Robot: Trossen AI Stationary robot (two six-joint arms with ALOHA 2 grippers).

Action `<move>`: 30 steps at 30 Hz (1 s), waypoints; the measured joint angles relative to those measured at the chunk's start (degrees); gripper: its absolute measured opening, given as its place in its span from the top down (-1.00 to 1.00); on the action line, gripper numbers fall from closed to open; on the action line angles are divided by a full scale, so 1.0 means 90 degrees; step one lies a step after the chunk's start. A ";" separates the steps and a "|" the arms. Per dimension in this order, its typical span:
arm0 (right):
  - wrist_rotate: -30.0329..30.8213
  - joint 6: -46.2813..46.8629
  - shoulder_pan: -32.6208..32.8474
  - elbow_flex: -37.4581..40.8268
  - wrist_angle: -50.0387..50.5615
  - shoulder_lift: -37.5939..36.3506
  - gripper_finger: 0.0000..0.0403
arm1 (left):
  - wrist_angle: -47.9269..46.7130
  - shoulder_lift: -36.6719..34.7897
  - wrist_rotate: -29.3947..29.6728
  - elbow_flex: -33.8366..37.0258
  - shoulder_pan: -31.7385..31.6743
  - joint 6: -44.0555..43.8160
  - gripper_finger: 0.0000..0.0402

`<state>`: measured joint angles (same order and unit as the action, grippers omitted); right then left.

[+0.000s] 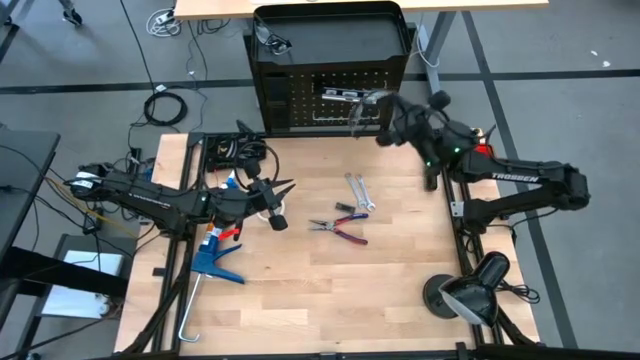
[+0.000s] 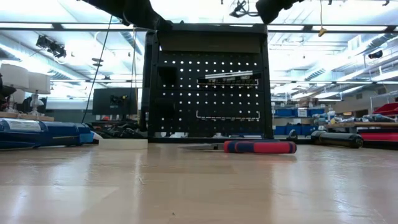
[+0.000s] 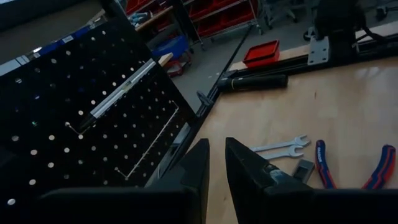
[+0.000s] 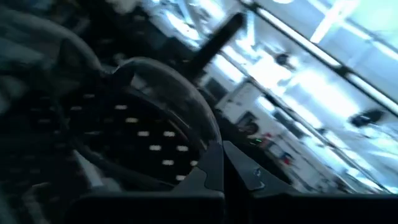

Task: Hang tools onto peg board
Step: Put the safety goggles on the peg board bin

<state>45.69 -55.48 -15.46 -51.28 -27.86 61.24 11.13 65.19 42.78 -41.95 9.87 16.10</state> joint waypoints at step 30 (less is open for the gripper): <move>-0.0525 0.1034 -0.2498 -0.4572 0.3643 0.2094 0.98 | -0.0099 0.0007 -0.0313 0.0000 -0.0002 0.0010 0.73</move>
<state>40.97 -46.17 -37.94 -92.42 4.93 80.08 10.24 65.25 39.96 -41.95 9.85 16.19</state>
